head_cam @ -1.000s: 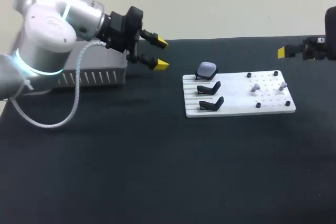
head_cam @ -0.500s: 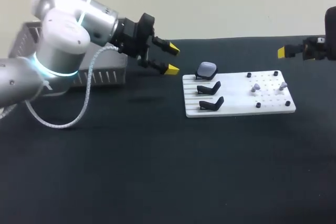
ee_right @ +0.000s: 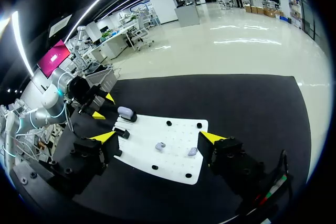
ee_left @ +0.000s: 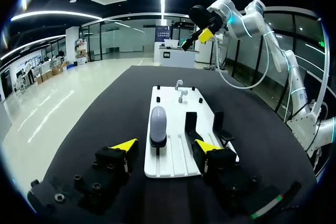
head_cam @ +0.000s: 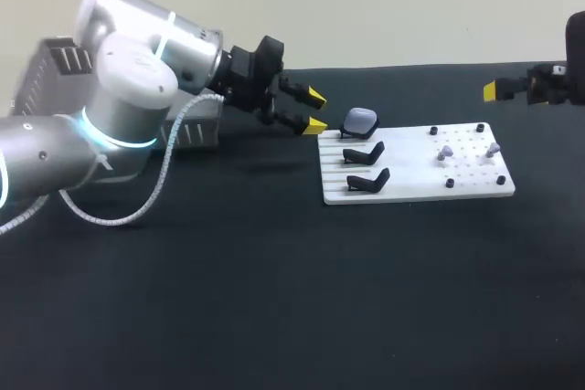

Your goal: Pick up each earbud case from the left stands, insert the matching earbuds, close the lid, and place the case in the box.

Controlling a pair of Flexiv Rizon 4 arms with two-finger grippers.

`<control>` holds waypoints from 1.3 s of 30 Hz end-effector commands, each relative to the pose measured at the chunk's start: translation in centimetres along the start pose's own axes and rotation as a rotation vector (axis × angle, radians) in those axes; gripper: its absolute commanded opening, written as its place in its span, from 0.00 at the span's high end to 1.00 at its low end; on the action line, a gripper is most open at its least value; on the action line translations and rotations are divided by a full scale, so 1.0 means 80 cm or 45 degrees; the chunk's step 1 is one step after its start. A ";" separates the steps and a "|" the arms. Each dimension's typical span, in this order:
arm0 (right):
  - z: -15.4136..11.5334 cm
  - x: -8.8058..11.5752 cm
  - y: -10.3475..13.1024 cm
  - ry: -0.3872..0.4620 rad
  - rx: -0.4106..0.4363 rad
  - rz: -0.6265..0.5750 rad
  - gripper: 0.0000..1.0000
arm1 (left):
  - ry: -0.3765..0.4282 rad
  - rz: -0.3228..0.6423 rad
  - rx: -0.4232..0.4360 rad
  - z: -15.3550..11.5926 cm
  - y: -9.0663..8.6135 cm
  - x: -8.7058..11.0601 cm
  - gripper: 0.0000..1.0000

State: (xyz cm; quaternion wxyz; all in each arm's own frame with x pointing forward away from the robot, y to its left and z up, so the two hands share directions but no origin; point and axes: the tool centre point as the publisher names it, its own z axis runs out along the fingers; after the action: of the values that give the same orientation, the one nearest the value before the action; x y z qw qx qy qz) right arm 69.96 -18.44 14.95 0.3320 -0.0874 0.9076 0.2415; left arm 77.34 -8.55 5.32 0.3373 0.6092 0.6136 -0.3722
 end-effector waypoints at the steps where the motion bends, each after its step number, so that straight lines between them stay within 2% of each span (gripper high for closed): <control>1: 0.000 0.000 0.000 0.000 -0.001 -0.001 0.00 | -0.003 0.004 0.003 0.015 0.004 0.002 0.35; 8: 0.000 0.000 0.000 0.000 -0.001 -0.001 0.00 | -0.016 0.009 0.009 0.027 0.005 0.002 0.32; 20: 0.000 0.000 0.000 0.000 -0.001 -0.001 0.00 | -0.034 0.015 0.000 0.034 0.014 0.003 0.35; 22: 0.000 0.000 0.000 0.000 -0.001 -0.001 0.00 | -0.039 0.022 0.007 0.037 0.016 0.002 0.43; 23: 0.000 0.000 0.000 0.000 -0.001 -0.001 0.00 | -0.042 0.025 0.009 0.038 0.016 0.002 0.51; 39: 0.000 0.000 0.000 0.000 -0.001 -0.001 0.00 | -0.055 0.035 0.043 0.053 0.018 0.001 0.52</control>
State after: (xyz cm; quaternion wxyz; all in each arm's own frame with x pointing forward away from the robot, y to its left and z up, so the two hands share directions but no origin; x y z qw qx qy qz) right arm 69.96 -18.44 14.95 0.3320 -0.0873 0.9076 0.2415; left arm 78.11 -12.10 3.30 0.3480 0.6133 0.5935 -0.3881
